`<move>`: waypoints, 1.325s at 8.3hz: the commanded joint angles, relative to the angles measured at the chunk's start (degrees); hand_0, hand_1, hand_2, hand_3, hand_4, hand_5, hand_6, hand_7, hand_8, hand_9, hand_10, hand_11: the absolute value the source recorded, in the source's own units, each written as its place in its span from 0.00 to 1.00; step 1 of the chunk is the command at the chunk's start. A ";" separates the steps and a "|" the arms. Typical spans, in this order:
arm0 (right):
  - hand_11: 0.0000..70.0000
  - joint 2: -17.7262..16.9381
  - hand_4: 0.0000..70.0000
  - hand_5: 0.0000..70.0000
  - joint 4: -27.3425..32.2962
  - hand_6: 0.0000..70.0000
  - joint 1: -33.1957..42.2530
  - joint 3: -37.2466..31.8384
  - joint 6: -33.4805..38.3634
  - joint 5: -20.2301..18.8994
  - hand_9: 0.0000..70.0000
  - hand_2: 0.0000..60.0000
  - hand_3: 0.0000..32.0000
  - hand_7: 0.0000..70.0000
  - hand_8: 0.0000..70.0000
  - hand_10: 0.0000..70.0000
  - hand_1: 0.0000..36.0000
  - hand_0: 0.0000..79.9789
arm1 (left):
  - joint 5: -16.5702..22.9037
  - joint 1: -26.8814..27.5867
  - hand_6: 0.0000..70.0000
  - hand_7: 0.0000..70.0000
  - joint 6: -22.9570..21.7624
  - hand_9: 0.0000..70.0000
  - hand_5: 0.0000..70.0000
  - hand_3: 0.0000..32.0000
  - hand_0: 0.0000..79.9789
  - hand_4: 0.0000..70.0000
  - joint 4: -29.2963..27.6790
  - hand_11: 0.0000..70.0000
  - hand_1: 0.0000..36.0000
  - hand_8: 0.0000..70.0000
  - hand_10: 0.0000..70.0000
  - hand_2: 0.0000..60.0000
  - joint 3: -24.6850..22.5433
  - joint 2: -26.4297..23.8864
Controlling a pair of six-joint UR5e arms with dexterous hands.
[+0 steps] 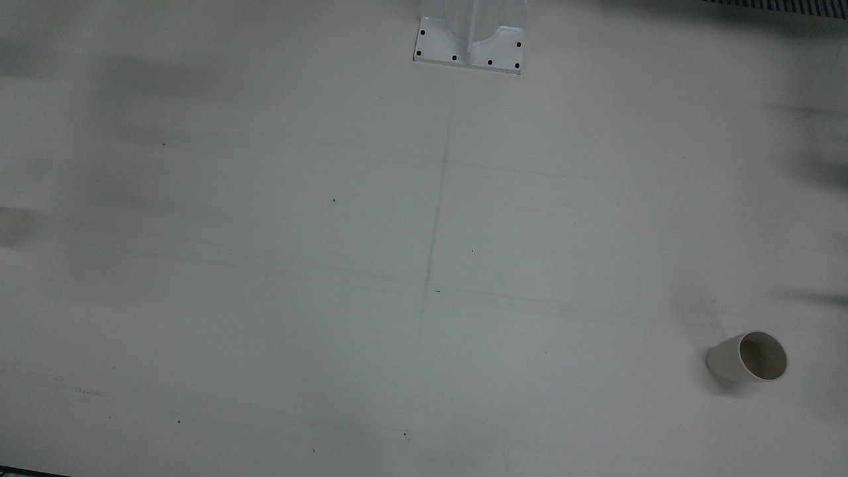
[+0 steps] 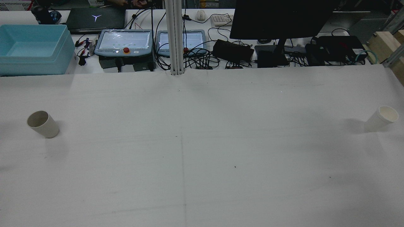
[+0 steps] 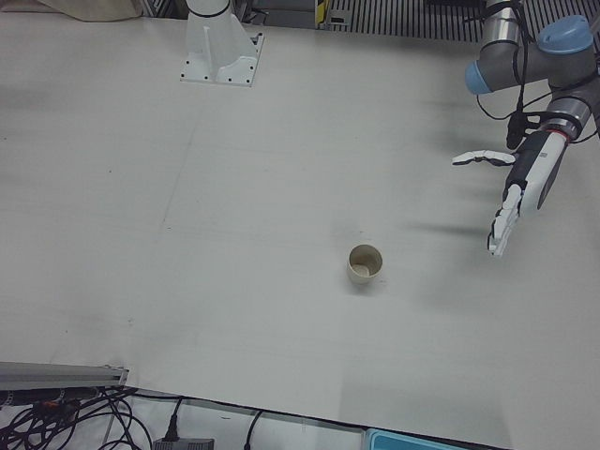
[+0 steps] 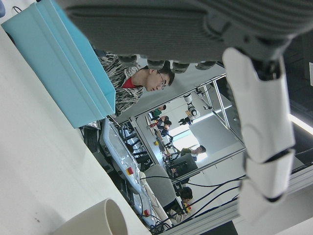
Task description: Pour water
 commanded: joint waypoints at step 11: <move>0.30 0.80 0.17 0.51 -2.35 0.22 -5.19 0.04 -4.01 1.83 0.15 0.37 0.00 0.36 0.08 0.19 0.49 0.61 | -13.96 21.00 0.00 0.00 6.13 0.00 0.00 0.00 0.57 0.00 -6.04 0.00 0.45 0.00 0.00 0.33 25.13 -20.00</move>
